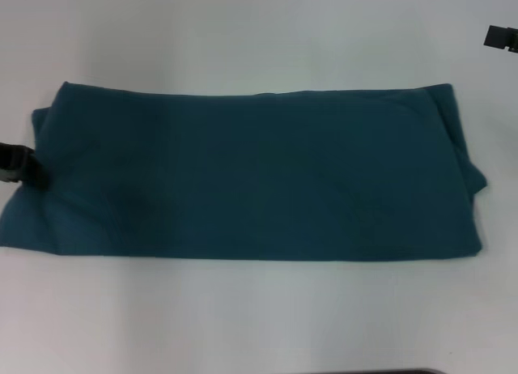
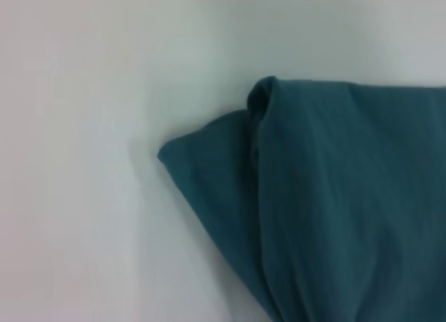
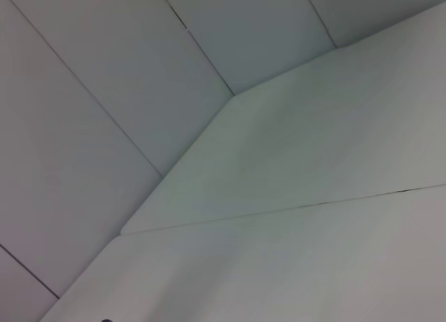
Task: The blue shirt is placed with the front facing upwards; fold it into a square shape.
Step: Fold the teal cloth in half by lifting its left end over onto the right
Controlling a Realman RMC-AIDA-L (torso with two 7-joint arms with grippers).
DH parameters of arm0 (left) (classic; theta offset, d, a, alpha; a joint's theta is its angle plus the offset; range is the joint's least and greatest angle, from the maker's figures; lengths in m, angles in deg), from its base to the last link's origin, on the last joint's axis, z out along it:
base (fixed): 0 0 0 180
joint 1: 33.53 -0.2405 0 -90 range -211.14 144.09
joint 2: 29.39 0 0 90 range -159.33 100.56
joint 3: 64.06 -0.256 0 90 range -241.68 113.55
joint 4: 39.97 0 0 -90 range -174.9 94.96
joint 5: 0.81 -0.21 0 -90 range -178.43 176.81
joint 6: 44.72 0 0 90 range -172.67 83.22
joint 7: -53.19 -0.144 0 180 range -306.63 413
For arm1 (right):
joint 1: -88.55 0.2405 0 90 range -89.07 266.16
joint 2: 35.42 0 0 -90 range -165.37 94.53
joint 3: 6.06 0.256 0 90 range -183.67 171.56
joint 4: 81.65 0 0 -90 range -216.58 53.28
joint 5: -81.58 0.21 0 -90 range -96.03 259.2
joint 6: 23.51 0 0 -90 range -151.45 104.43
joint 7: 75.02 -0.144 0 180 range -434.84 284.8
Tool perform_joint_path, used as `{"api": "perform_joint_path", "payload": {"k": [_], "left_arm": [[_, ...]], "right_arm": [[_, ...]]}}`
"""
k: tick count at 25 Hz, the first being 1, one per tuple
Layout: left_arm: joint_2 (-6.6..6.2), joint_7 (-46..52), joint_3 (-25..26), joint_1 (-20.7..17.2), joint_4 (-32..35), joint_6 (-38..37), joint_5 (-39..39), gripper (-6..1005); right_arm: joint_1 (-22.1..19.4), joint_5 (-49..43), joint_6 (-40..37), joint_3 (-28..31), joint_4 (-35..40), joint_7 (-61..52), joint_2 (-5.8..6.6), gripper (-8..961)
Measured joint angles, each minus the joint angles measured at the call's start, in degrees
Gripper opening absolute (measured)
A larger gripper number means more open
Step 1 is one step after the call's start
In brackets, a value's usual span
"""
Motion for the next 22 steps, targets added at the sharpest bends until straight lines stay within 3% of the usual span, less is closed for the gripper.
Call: {"api": "perform_joint_path", "payload": {"k": [1, 10, 17, 21, 22], "left_arm": [[-0.84, 0.0, 0.6, -0.2, 0.1, 0.0, 0.0, 62], [-2.34, -0.5, 2.1, -0.4, 0.7, -0.1, 0.0, 61], [-2.59, -0.8, 2.3, -0.5, 0.8, -0.8, -0.3, 61], [-2.22, -1.4, 2.9, -0.5, 0.4, -2.0, 0.2, 61], [-1.65, -2.3, 3.4, -0.5, -0.4, -3.4, 1.5, 61]], "right_arm": [[0.0, 0.0, 0.0, 0.0, 0.0, 0.0, 0.00, 882], [0.3, 0.0, 0.3, 0.0, 0.0, 0.0, 0.08, 883], [0.4, 0.0, 0.4, -0.1, 0.0, 0.0, 0.03, 883], [0.4, 0.0, 0.5, -0.1, -0.1, 0.2, -0.04, 884], [0.4, 0.0, 0.5, -0.1, -0.1, 0.3, -0.05, 884]]}}
